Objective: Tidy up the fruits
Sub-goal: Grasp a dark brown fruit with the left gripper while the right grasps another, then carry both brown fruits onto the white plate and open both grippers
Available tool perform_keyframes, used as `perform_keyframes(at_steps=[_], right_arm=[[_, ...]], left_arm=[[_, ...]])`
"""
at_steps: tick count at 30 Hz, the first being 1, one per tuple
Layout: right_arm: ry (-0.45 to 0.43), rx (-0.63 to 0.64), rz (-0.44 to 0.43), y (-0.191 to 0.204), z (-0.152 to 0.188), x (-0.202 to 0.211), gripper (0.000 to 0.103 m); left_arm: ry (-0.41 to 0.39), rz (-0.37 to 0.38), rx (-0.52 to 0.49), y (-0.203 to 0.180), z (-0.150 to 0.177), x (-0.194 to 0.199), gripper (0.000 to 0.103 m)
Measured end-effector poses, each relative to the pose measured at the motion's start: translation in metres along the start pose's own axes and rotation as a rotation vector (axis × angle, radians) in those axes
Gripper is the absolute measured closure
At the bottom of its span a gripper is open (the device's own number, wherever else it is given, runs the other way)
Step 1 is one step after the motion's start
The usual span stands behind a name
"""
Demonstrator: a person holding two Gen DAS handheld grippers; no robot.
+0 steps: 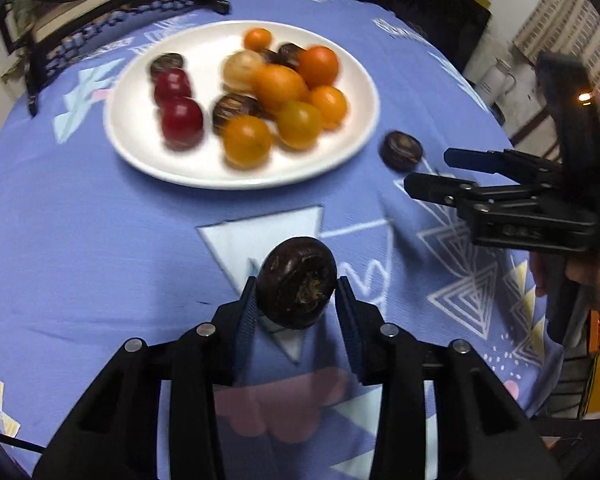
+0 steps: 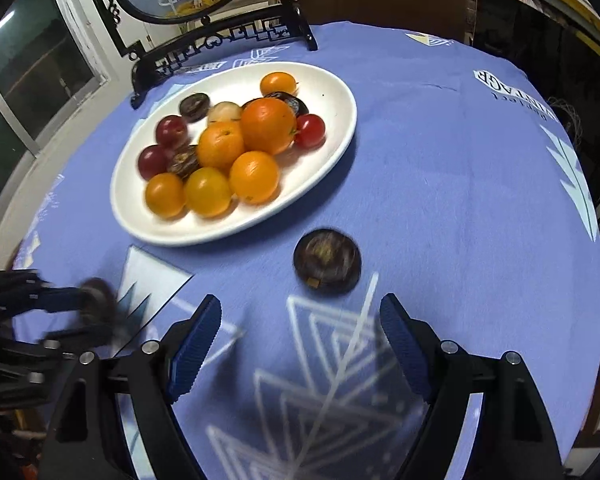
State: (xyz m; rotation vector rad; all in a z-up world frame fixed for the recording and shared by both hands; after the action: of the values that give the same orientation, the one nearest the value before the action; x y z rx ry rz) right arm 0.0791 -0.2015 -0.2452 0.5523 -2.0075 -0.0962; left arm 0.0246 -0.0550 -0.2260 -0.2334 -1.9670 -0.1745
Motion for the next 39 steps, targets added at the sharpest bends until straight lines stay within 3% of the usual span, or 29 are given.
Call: perform_keyframes(at_steps=[6,8,9,27,39], right_arm=[[0.037,-0.003,0.033,-0.009,-0.011,-0.025,0.024],[0.064,0.011,0.069,-0.012,-0.009,-0.029,0.055],[0.064,0.025,0.097,-0.015,-0.010,-0.027,0.062],[-0.026,-0.090,-0.010,0.009,0.009,0.027,0.063],[-0.185,0.007,-0.082,0.072,-0.060,0.082,0.063]], left_arm=[[-0.014,-0.047,0.050,0.024,-0.003,0.008,0.065],[-0.017,-0.054,0.059,0.028,-0.002,0.010,0.065],[-0.017,-0.054,0.062,0.032,-0.001,0.011,0.065],[-0.046,-0.073,0.015,0.027,-0.023,0.018,0.065],[-0.167,-0.136,-0.005,0.044,-0.082,0.056,0.065]])
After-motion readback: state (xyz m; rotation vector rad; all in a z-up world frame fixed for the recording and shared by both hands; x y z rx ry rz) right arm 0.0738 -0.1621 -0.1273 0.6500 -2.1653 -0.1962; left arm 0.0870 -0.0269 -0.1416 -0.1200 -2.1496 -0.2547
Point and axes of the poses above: each gripper's, at about its wrist camera, not at the fingertips, and x roughly against the way its jaws point, y to its left, z to its underside, the point moved 10 cm from there along -x, roughly the way its jaws point, and after that the axes turned 9 degrees about -z, right-handed, at the moved point
